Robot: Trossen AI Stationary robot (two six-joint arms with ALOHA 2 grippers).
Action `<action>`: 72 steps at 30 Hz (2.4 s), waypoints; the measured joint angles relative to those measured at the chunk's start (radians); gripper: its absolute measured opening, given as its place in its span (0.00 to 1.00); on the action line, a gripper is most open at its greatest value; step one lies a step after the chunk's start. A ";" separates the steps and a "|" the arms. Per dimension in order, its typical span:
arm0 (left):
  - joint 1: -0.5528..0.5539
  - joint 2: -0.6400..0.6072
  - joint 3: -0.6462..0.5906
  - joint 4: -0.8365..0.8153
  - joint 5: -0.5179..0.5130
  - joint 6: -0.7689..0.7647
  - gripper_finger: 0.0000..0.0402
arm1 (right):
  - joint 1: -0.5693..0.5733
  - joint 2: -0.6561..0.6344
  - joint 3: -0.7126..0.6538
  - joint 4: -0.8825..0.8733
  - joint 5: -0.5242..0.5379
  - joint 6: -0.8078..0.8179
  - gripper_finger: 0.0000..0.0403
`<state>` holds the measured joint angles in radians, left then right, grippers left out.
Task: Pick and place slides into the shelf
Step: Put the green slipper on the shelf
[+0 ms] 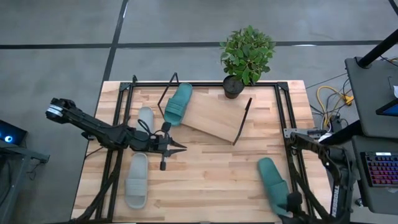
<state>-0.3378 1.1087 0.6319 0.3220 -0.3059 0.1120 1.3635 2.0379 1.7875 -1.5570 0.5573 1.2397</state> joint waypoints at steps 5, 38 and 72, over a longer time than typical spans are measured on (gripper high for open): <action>0.000 0.012 0.000 0.000 -0.010 0.017 0.04 | -0.015 0.001 0.039 -0.014 -0.006 0.070 0.46; 0.002 0.023 0.000 -0.078 -0.070 0.026 0.04 | -0.136 0.153 0.019 -0.014 -0.319 0.013 0.43; 0.002 0.034 0.000 -0.078 -0.070 0.022 0.04 | -0.107 0.155 -0.191 -0.015 -0.357 0.227 0.20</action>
<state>-0.3359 1.1423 0.6315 0.2441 -0.3759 0.1341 1.2564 2.1929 1.5963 -1.5716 0.2007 1.4668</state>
